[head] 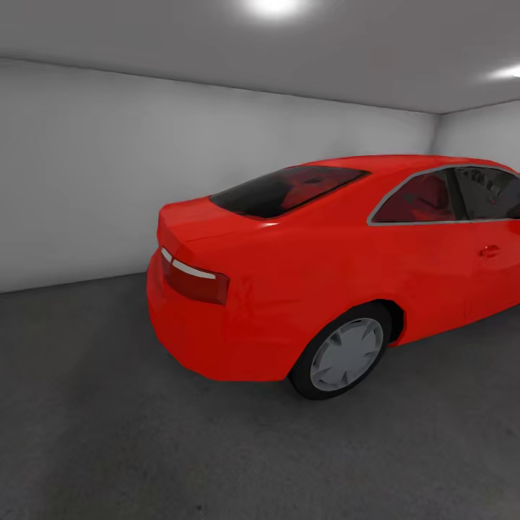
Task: Move the two storage containers from the living room to the garage. In the garage, place one container on the floor and stack the other container on top of it (either order is fine).
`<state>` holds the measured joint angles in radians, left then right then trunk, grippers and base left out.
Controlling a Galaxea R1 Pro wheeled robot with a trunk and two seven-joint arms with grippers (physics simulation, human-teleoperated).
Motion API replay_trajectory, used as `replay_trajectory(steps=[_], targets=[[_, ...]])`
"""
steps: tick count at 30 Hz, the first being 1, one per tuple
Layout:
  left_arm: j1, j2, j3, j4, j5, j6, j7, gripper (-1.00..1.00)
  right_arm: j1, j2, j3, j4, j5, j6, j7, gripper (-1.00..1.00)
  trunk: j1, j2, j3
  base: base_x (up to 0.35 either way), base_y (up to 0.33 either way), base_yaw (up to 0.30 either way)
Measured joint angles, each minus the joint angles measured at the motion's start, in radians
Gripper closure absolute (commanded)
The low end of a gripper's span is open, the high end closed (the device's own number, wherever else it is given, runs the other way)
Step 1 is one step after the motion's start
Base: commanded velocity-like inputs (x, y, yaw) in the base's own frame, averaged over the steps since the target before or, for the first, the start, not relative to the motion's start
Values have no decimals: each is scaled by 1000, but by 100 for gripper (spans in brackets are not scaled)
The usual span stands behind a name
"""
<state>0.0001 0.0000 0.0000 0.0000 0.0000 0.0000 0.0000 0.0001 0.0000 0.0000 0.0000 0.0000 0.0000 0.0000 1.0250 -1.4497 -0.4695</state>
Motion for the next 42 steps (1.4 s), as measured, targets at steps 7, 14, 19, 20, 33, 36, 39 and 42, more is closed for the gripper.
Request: replay_trajectory(steps=[7,14,19,20,33,36,39,42], targets=[[40,-39,0,-1,-3,-6,-1,-100,-28,39,4,-2,1,6,-1,-100,0,0,0,0,0,0],[60,-75,0,-1,-3,-6,-1,-100,-30,55,2,-3,1,3,-1,-100,0,0,0,0,0,0],[60,-78,1,-2,-2,-7,-1,-100,-30,49,6,-4,1,-22,-1,-100,0,0,0,0,0,0],[60,-80,0,-2,-2,-11,-1,-100,-30,44,7,-4,1,-27,-1,-100,0,0,0,0,0,0],[59,-97,-1,-54,-4,-83,7,-100,-60,-17,7,-68,40,-100,11,-100,0,0,0,0,0,0],[58,-98,-2,-282,-5,-33,7,-100,-140,-19,6,-291,153,-75,13,-100,0,0,0,0,0,0],[56,-98,-1,-495,-6,110,11,-100,-172,-21,5,-308,162,-26,13,-100,0,0,1,0,0,0],[46,-94,-1,-646,-8,251,24,-100,-204,-27,0,-309,163,-11,8,-100,0,0,1,0,0,0]])
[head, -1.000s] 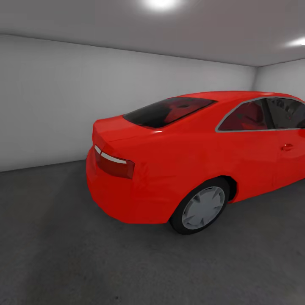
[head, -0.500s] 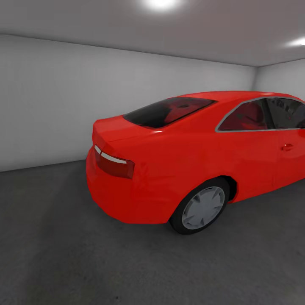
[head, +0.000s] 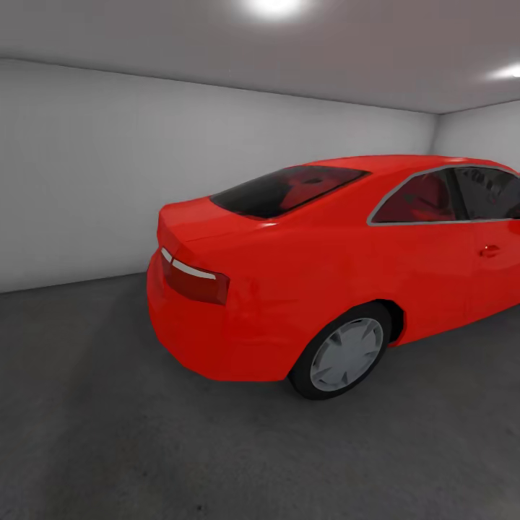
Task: Move the two storage containers from the living room to the garage. In the garage, place one container on the floor and stack the other container on top of it (either order is fine).
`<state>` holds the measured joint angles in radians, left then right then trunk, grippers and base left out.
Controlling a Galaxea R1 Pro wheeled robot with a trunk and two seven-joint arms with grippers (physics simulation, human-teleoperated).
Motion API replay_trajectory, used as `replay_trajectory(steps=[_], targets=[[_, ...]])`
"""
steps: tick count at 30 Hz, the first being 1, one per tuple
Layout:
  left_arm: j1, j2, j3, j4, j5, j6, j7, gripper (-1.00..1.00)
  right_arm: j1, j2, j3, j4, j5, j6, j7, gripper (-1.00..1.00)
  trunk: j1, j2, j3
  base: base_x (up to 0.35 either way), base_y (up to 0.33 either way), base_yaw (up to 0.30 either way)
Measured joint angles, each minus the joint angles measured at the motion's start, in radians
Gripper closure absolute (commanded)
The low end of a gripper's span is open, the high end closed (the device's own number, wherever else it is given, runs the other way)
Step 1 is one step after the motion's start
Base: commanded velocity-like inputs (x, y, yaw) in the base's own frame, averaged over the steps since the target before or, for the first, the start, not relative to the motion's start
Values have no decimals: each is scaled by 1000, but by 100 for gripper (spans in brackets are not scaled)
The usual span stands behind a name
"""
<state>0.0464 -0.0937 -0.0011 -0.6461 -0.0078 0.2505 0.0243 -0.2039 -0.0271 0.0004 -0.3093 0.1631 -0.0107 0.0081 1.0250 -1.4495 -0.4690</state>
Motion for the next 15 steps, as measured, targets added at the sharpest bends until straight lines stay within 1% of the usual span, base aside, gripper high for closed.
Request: replay_trajectory(steps=[1,3,6,8,10,15], targets=[[-5,1,0,-29,0,21,7,-100,-5,-5,-1,1,0,-1,-3,-100,0,0,0,0,0,0],[-11,1,1,-54,1,38,18,-100,-9,-10,-2,2,-2,-2,-5,-100,0,0,0,0,0,0],[-16,2,3,-68,3,40,23,-100,-12,-13,-2,4,-3,-4,-7,-100,0,0,0,0,0,0],[-17,1,4,-66,4,4,22,-100,-13,-14,-1,5,-2,-10,-8,-100,0,0,0,0,0,0],[-17,2,4,-53,5,-38,22,-100,-13,-14,-2,6,-4,-33,-9,-100,0,0,0,0,0,0],[-18,4,4,-30,3,-70,23,-100,-13,-15,-2,12,-5,-79,-9,-100,0,0,0,0,0,0]])
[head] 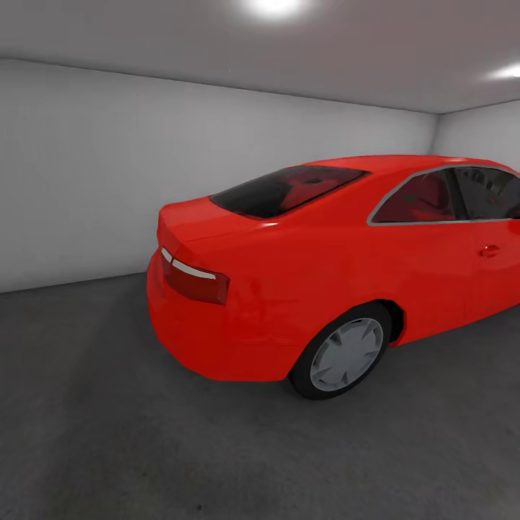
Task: Move the two storage containers from the living room to the garage. In the garage, place one container on the floor and stack the other container on top of it (either order is fine).
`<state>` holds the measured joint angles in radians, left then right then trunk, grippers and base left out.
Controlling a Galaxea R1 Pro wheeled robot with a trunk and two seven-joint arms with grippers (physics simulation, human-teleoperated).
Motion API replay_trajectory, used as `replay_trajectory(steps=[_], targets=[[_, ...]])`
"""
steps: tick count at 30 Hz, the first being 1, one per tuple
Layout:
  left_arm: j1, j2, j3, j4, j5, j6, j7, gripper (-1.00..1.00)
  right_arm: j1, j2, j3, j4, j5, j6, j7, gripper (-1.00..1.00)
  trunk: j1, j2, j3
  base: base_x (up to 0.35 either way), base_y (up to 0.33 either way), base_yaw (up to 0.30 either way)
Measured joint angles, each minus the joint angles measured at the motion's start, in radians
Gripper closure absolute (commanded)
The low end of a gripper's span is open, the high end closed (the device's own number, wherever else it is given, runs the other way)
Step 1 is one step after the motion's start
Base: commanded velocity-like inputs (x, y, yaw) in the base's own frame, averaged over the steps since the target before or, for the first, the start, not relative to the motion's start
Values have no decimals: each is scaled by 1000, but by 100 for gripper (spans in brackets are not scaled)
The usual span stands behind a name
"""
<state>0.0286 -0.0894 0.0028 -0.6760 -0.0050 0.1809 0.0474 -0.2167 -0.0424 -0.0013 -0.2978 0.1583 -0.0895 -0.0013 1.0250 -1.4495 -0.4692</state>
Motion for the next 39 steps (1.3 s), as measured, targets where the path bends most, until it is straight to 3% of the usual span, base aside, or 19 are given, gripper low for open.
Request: replay_trajectory(steps=[11,30,39], targets=[[0,1,0,7,-2,-5,2,-100,1,0,0,11,0,-10,0,-100,0,0,0,0,0,-42],[0,-1,-1,8,-5,-5,3,-100,1,-2,0,11,0,-13,0,-100,0,0,0,0,0,-269],[0,-1,-1,8,-5,-5,2,-100,6,-5,0,16,2,-56,0,-100,0,0,0,0,0,-291]])
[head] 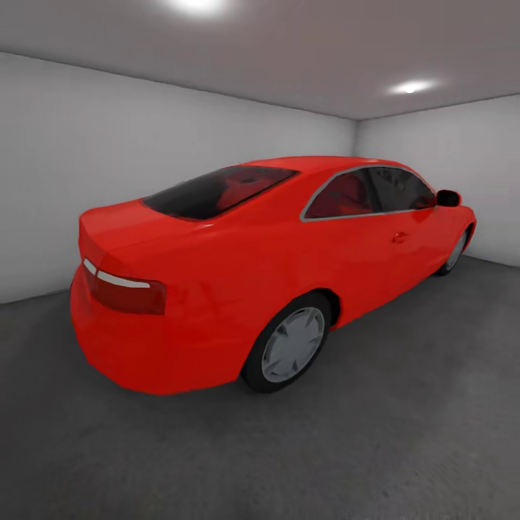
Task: Move the two storage containers from the living room to the garage. In the garage, place one container on the floor and stack the other container on top of it (either order is fine).
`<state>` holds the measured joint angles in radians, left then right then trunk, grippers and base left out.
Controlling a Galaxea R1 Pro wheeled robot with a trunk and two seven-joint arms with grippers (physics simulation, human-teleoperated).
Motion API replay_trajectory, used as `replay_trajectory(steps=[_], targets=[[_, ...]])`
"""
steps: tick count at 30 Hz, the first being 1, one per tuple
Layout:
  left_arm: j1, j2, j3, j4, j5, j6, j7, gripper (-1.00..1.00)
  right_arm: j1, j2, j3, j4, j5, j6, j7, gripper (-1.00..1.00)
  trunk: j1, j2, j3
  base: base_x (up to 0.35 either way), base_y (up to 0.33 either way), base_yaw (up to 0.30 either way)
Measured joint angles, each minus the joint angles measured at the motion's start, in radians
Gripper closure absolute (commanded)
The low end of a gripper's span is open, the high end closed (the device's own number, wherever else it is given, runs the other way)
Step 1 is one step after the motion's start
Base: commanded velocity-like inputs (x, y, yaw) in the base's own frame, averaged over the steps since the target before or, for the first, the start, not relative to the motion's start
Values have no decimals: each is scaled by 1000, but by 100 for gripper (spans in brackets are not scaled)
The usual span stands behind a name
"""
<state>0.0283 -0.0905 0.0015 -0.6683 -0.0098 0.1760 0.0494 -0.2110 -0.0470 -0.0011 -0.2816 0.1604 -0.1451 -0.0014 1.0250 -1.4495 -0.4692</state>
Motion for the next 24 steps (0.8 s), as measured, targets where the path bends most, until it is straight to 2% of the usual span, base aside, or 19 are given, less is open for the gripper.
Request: replay_trajectory(steps=[24], targets=[[0,0,1,0,0,0,3,-100,0,1,0,3,-2,1,0,-100,0,0,4,0,0,-288]])
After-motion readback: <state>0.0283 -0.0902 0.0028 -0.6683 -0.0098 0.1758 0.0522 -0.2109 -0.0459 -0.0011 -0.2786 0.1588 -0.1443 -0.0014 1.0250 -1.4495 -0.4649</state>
